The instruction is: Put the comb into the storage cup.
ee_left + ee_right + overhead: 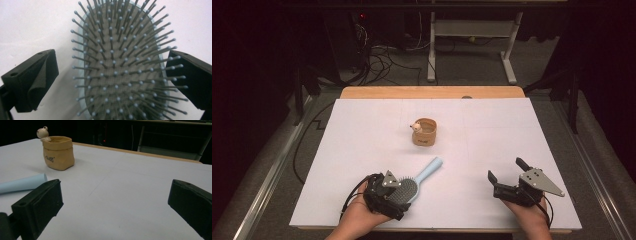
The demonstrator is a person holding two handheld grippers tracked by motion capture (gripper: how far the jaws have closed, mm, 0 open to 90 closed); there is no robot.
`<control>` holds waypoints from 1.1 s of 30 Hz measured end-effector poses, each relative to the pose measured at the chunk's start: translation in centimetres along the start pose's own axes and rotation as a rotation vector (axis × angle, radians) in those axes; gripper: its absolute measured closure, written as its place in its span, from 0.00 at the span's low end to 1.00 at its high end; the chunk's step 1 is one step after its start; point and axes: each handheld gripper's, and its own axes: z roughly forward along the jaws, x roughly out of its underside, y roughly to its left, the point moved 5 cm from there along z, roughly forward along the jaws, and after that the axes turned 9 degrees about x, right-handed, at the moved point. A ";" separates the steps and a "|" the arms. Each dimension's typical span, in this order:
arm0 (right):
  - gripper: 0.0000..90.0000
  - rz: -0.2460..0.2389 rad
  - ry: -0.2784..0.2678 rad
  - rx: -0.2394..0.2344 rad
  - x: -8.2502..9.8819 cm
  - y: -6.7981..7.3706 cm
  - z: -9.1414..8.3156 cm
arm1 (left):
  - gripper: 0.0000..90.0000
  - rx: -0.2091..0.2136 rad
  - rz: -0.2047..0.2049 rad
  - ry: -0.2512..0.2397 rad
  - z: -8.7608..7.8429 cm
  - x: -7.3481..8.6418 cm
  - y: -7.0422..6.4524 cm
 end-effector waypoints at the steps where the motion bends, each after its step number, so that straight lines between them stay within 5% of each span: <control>1: 0.00 0.001 0.000 0.000 0.0 0.0 0.0 | 0.00 -0.003 0.001 0.000 0.1 -0.1 0.0; 33: 0.00 -0.004 -0.002 0.003 0.0 0.0 0.0 | 0.01 -0.042 -0.026 0.082 1.3 0.0 0.4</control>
